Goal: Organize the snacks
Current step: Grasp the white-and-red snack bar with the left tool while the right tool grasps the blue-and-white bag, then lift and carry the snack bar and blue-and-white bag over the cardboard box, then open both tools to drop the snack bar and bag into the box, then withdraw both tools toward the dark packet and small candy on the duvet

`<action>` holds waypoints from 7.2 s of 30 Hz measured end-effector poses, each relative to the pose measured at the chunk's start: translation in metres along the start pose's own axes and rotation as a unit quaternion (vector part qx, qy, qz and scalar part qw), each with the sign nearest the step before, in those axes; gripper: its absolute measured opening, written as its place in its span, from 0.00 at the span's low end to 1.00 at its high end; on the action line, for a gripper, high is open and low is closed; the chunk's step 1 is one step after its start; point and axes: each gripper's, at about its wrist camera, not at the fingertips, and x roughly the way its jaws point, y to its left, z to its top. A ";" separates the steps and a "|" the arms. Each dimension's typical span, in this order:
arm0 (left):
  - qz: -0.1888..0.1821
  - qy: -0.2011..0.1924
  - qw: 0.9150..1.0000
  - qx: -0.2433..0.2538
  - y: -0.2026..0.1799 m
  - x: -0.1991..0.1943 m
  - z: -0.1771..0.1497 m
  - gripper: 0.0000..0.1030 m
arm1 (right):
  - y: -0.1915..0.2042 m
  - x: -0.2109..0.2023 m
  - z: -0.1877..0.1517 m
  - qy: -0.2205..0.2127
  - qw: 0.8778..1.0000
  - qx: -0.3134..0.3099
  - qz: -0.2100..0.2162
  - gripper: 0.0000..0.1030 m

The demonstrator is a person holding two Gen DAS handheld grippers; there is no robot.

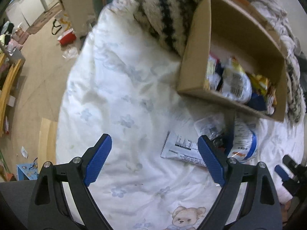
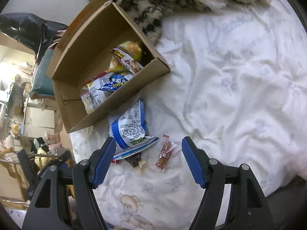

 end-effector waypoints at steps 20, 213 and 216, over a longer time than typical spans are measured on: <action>0.056 0.133 0.986 0.085 -0.068 0.088 -0.023 0.88 | 0.007 0.021 0.003 0.028 0.999 -0.016 -0.009 0.72; -0.044 -0.095 0.991 0.087 -0.034 -0.068 -0.026 0.83 | 0.024 -0.027 0.005 -0.048 0.995 -0.073 0.040 0.98; -0.045 -0.092 0.991 0.087 -0.036 -0.064 -0.026 0.83 | 0.016 -0.021 0.005 -0.040 0.997 -0.063 0.022 0.98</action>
